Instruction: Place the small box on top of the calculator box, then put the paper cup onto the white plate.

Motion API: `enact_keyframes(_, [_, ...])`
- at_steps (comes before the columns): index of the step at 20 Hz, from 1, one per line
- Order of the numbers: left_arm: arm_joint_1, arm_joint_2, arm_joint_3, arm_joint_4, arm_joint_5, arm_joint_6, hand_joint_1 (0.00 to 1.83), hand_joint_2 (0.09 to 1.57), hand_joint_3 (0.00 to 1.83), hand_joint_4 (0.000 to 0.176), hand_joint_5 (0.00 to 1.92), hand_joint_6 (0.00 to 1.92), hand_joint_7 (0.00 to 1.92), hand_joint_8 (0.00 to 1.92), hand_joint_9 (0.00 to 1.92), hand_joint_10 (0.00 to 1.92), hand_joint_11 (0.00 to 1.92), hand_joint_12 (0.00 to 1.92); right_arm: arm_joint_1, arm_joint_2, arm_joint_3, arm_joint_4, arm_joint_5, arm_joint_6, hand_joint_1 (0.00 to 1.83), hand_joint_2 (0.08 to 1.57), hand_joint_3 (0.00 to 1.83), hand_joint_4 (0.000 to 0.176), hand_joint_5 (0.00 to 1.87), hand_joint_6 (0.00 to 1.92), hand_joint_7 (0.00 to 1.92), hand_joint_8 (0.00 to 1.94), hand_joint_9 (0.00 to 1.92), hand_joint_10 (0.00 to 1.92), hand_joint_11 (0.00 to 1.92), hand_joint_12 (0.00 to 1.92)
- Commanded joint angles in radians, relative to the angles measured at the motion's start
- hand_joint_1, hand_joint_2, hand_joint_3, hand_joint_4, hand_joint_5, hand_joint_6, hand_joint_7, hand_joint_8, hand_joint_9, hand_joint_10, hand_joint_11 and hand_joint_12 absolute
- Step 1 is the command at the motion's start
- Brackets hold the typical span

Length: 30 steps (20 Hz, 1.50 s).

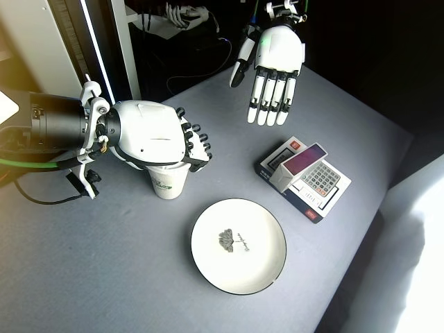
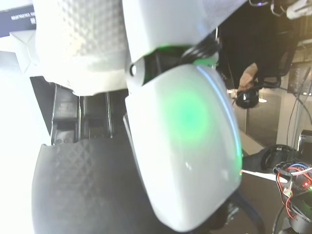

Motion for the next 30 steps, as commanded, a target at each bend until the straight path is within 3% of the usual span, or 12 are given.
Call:
enact_keyframes(1, [-0.011, 0.013, -0.002, -0.025, -0.085, 0.005, 0.25, 1.29, 0.00, 0.000, 0.35, 0.00, 0.42, 0.01, 0.40, 0.01, 0.07, 0.72, 0.006, 0.008, -0.002, 0.008, 0.021, -0.001, 1.47, 1.18, 0.00, 0.000, 0.83, 1.29, 0.82, 1.11, 0.69, 1.28, 0.69, 1.70])
enact_keyframes(4, [-0.011, 0.013, -0.001, -0.025, -0.085, 0.005, 0.19, 1.31, 0.00, 0.000, 0.31, 0.00, 0.38, 0.00, 0.36, 0.00, 0.01, 0.75, 0.008, 0.008, -0.002, 0.008, 0.021, -0.001, 1.47, 1.19, 0.00, 0.000, 0.82, 1.34, 0.79, 1.14, 0.67, 1.29, 0.68, 1.69])
enact_keyframes(10, [-0.011, 0.013, 0.003, -0.025, -0.086, 0.005, 0.23, 1.30, 0.00, 0.000, 0.34, 0.01, 0.42, 0.01, 0.40, 0.01, 0.04, 0.75, 0.041, 0.005, -0.002, 0.008, 0.021, -0.001, 1.48, 1.16, 0.00, 0.000, 0.88, 1.23, 0.87, 1.03, 0.73, 1.21, 0.71, 1.64])
enact_keyframes(13, [-0.011, 0.013, 0.004, -0.024, -0.086, 0.006, 0.20, 1.30, 0.00, 0.000, 0.34, 0.00, 0.41, 0.00, 0.38, 0.00, 0.03, 0.74, 0.088, -0.002, -0.001, 0.010, 0.008, -0.001, 1.47, 1.18, 0.00, 0.000, 0.84, 1.32, 0.83, 1.09, 0.68, 1.26, 0.66, 1.69])
enact_keyframes(17, [-0.012, 0.013, 0.007, -0.022, -0.089, 0.006, 0.19, 1.30, 0.00, 0.000, 0.36, 0.00, 0.43, 0.00, 0.41, 0.00, 0.07, 0.71, 0.166, -0.025, 0.010, 0.016, -0.026, -0.001, 1.48, 1.17, 0.00, 0.000, 0.87, 1.27, 0.83, 1.08, 0.71, 1.24, 0.67, 1.67])
enact_keyframes(24, [-0.011, 0.013, 0.008, -0.015, -0.090, 0.005, 0.16, 1.31, 0.00, 0.000, 0.33, 0.00, 0.40, 0.00, 0.37, 0.00, 0.04, 0.69, 0.281, -0.143, 0.191, 0.017, -0.101, 0.003, 1.47, 1.19, 0.00, 0.000, 0.84, 1.33, 0.80, 1.14, 0.67, 1.27, 0.64, 1.70])
enact_keyframes(30, [-0.011, 0.013, 0.008, -0.009, -0.090, 0.003, 0.22, 1.30, 0.00, 0.000, 0.34, 0.00, 0.41, 0.00, 0.39, 0.00, 0.06, 0.69, 0.314, -0.261, 0.354, 0.035, -0.145, 0.000, 1.47, 1.20, 0.00, 0.000, 0.84, 1.31, 0.78, 1.16, 0.67, 1.29, 0.63, 1.71])
